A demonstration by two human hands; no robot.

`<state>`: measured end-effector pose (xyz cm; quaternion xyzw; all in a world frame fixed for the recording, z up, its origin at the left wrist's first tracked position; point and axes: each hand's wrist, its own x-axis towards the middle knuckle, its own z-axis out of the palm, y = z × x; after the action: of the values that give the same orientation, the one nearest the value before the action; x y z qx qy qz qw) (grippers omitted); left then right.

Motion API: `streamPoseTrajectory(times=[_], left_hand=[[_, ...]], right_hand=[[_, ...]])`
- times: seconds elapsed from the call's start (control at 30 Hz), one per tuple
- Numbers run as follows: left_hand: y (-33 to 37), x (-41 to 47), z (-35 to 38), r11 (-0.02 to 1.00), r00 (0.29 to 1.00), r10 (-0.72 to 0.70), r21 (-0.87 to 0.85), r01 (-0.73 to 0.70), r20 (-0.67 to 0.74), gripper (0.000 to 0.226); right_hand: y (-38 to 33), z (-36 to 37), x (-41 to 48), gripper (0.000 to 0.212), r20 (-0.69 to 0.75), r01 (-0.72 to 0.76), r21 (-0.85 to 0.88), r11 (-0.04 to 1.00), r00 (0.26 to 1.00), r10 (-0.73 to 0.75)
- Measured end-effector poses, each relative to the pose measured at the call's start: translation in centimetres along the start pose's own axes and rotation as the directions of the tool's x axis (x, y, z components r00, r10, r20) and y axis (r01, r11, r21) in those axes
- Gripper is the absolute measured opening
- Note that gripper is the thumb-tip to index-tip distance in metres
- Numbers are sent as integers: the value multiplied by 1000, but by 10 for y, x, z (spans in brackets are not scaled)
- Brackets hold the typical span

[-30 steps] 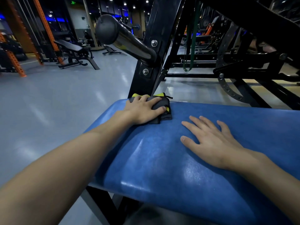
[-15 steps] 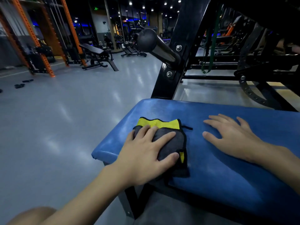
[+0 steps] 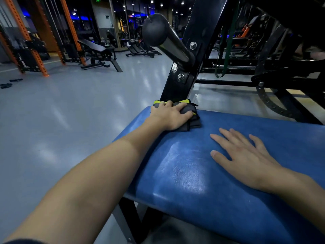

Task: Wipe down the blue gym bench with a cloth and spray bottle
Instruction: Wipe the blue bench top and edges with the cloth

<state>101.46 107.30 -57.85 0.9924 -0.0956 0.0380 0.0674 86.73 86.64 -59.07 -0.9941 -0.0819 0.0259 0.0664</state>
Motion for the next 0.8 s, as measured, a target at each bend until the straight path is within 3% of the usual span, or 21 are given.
streamPoseTrajectory(times=[0.17,0.33,0.5,0.67,0.8], left_hand=[[-3,-34,1,1000,1000,22,15,-23,4,67],[-12,-132,-9,995,996,84,55,-84,1,83],[-30,-212,-12,991,996,73,115,-68,-41,83],[-31,-174,-17,996,999,36,83,-37,7,85],[-38,-104,-12,999,999,43,26,-43,16,85]], right_hand=[[-1,-1,-1,74,8,-4,-11,1000,1000,4],[-1,-3,-4,70,18,-7,1,1000,1000,7],[-5,-9,-7,63,39,-6,-3,1000,999,7],[-21,-10,3,63,20,68,81,994,997,-70],[-26,-1,9,65,37,78,20,997,996,-79]])
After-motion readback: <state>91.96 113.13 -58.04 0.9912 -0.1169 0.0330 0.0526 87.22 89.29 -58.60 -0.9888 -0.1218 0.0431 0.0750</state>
